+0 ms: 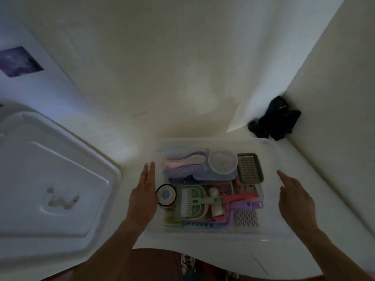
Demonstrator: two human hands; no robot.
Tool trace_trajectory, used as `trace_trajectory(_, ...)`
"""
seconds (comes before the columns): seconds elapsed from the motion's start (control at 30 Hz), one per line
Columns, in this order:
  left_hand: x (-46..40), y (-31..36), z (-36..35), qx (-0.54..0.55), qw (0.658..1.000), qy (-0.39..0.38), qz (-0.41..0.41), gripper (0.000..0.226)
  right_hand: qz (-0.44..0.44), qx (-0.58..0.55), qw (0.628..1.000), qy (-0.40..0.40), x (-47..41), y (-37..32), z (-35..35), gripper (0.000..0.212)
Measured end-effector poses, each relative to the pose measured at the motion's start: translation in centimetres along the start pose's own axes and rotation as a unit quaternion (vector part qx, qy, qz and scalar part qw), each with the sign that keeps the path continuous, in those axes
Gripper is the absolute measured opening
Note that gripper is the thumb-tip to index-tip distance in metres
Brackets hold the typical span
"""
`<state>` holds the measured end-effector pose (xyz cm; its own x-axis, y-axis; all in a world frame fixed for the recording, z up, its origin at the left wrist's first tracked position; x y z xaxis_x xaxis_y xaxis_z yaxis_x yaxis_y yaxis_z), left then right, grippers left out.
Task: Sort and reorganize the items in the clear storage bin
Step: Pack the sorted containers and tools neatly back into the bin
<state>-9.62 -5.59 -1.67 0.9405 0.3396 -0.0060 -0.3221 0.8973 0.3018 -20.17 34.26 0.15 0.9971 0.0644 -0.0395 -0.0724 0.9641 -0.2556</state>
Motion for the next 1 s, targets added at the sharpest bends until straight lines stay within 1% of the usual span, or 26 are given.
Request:
trace_trajectory(0.13,0.1,0.5,0.1,-0.029,1.0,0.005,0.005,0.083,-0.019,0.0,1.0,-0.015,0.1,0.1,0.1,0.053)
trace_trajectory(0.2,0.1,0.6,0.8,-0.065,0.998,0.015,0.007,0.074,-0.024,0.046,0.999,-0.014,-0.1,-0.9,0.8,0.059)
trace_trajectory(0.27,0.0,0.8,1.7,-0.112,0.993,0.038,-0.018,0.067,0.008,0.067,0.998,-0.001,-0.5,-3.6,1.8,0.062)
trace_trajectory(0.33,-0.1,0.8,3.2,-0.143,0.987,0.065,-0.026,0.064,0.083,0.049,0.995,0.0,-0.9,-8.2,2.8,0.055)
trace_trajectory(0.4,0.2,0.5,5.7,-0.149,0.984,0.099,-0.012,0.062,0.169,0.002,0.986,-0.004,-0.7,-13.9,3.7,0.052)
trace_trajectory(0.47,0.8,-0.5,9.0,-0.169,0.976,0.137,0.007,0.06,0.244,-0.068,0.967,-0.009,-0.2,-20.4,4.7,0.052)
trace_trajectory(0.53,1.7,-2.1,13.1,-0.192,0.965,0.176,0.035,0.059,0.314,-0.114,0.942,-0.018,1.0,-27.2,5.8,0.052)
trace_trajectory(0.6,3.2,-4.0,17.6,-0.217,0.947,0.227,0.071,0.056,0.381,-0.147,0.913,-0.014,2.3,-33.6,6.4,0.051)
trace_trajectory(0.67,5.0,-6.0,22.3,-0.25,0.917,0.294,0.101,0.052,0.433,-0.177,0.884,-0.013,4.0,-39.6,7.3,0.05)
trace_trajectory(0.73,6.9,-7.7,26.2,-0.285,0.887,0.34,0.129,0.051,0.457,-0.218,0.861,-0.051,6.0,-44.7,8.4,0.05)
trace_trajectory(0.8,8.2,-9.6,28.3,-0.312,0.873,0.337,0.166,0.053,0.461,-0.247,0.847,-0.098,7.7,-48.8,8.9,0.052)
trace_trajectory(0.87,8.8,-11.1,29.0,-0.323,0.877,0.289,0.206,0.055,0.459,-0.263,0.839,-0.125,9.1,-51.7,9.1,0.053)
trace_trajectory(0.9,9.0,-11.7,29.0,-0.33,0.88,0.258,0.223,0.051,0.456,-0.272,0.837,-0.136,9.6,-52.7,9.0,0.053)
trace_trajectory(0.97,9.2,-11.9,29.0,-0.34,0.882,0.215,0.245,0.025,0.439,-0.282,0.838,-0.16,10.2,-53.8,8.5,0.052)
trace_trajectory(1.0,9.3,-11.5,29.3,-0.328,0.887,0.214,0.246,0.013,0.425,-0.289,0.839,-0.177,10.3,-54.1,8.3,0.053)
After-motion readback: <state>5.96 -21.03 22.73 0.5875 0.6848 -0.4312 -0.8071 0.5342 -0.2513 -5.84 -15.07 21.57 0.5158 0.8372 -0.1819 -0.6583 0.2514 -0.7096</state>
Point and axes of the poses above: each hand's wrist, its own x-axis away from the middle knuckle, its own z-axis out of the back of the hand, y = z × x, the point moved 4 cm from there along -x, towards the middle knuckle, and after that the axes turned 1 degree about y, right-handed, at the moved point
